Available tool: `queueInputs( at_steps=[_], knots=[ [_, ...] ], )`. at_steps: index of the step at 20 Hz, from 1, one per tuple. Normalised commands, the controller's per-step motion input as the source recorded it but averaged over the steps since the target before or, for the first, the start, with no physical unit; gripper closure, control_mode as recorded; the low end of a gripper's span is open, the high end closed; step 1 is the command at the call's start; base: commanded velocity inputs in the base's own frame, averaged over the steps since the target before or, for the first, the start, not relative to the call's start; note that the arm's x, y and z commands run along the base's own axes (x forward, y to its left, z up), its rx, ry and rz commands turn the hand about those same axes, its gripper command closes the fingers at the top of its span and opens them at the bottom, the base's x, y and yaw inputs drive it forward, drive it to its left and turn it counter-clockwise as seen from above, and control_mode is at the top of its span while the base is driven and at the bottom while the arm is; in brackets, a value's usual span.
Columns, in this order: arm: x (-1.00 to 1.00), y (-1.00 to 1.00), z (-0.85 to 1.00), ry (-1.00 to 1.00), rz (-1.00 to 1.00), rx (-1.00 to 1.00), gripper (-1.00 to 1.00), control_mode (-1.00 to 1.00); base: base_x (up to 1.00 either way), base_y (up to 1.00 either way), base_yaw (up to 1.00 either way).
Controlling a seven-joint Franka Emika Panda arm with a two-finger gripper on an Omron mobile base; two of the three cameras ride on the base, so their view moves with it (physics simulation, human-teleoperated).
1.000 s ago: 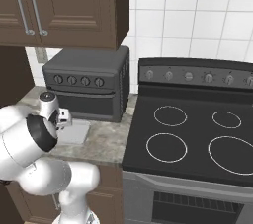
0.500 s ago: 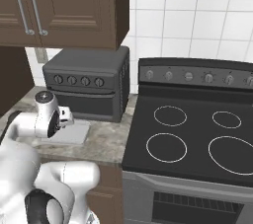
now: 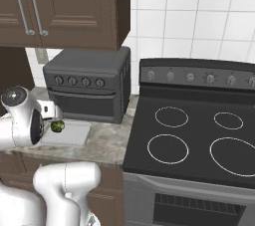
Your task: Take the lemon and broccoli out of the freezer and place them in the tupperware container on the counter. Then put the tupperware containing the vegetables back in the freezer.
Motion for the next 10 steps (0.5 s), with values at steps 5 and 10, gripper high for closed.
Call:
queueInputs(
  at_steps=[5,10],
  knots=[
    [-1.00,0.00,1.00,-0.13,-0.23,0.08,-1.00,-1.00,0.00,0.00,0.00],
    [-0.98,-0.03,1.00,-0.01,-0.30,0.01,-1.00,-1.00,0.00,0.00,0.00]
  ],
)
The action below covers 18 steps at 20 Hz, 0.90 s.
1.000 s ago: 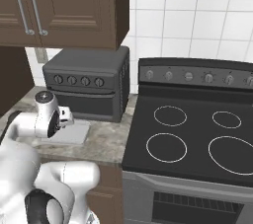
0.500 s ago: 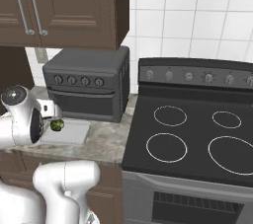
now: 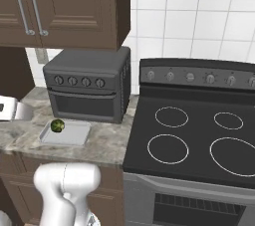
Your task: Take the lemon and broccoli out of the freezer and place them in the tupperware container on the counter. Then put the tupperware containing the vegetables back in the freezer.
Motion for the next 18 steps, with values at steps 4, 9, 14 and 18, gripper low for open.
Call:
queueInputs(
  at_steps=[4,9,14,18],
  knots=[
    [-0.93,-0.34,0.91,0.03,-0.35,0.02,-1.00,-1.00,0.00,0.00,0.00],
    [-0.72,-0.62,0.82,0.15,-0.31,0.08,-1.00,-1.00,0.00,0.00,0.00],
    [-0.45,-0.61,0.60,0.20,-0.18,0.04,-1.00,-1.00,0.00,0.00,0.00],
    [-0.03,-0.25,0.02,0.17,-0.02,0.00,-1.00,-1.00,0.00,0.00,0.00]
  ],
)
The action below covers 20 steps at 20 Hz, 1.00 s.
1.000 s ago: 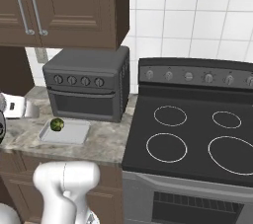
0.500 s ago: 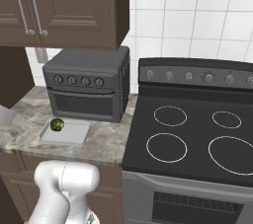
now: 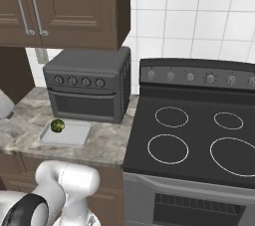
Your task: Take the lemon and broccoli out of the freezer and place them in the tupperware container on the counter. Then put the tupperware containing the vegetables back in the freezer.
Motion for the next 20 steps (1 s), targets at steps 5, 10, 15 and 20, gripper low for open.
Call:
queueInputs(
  at_steps=[5,10,15,20],
  knots=[
    [0.03,-0.29,-0.35,0.04,0.02,-0.01,-1.00,-1.00,0.00,0.00,0.00],
    [0.01,-0.40,-0.49,0.00,0.08,-0.01,-1.00,-1.00,0.00,0.00,0.00],
    [0.00,-0.47,-0.14,0.00,0.11,0.00,-1.00,-1.00,0.00,0.00,0.00],
    [0.00,-0.23,0.00,0.00,0.05,0.00,-1.00,-1.00,0.00,0.00,0.00]
  ],
)
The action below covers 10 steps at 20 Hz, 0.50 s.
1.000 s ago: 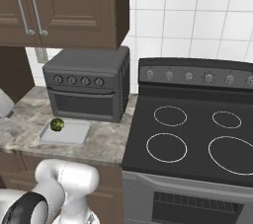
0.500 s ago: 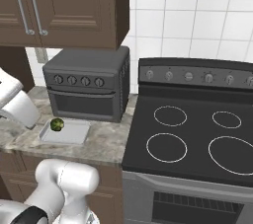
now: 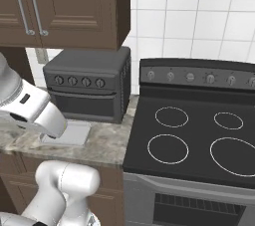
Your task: Take the lemon and broccoli out of the freezer and place them in the tupperware container on the counter. Then put the tupperware containing the vegetables back in the freezer.
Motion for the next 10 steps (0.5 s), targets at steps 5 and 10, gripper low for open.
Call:
queueInputs(
  at_steps=[5,10],
  knots=[
    [0.02,0.00,0.00,0.00,0.00,-0.01,-1.00,1.00,0.00,0.01,0.00],
    [0.00,0.00,0.00,0.00,0.00,0.00,-1.00,1.00,-0.57,0.22,0.00]
  ],
)
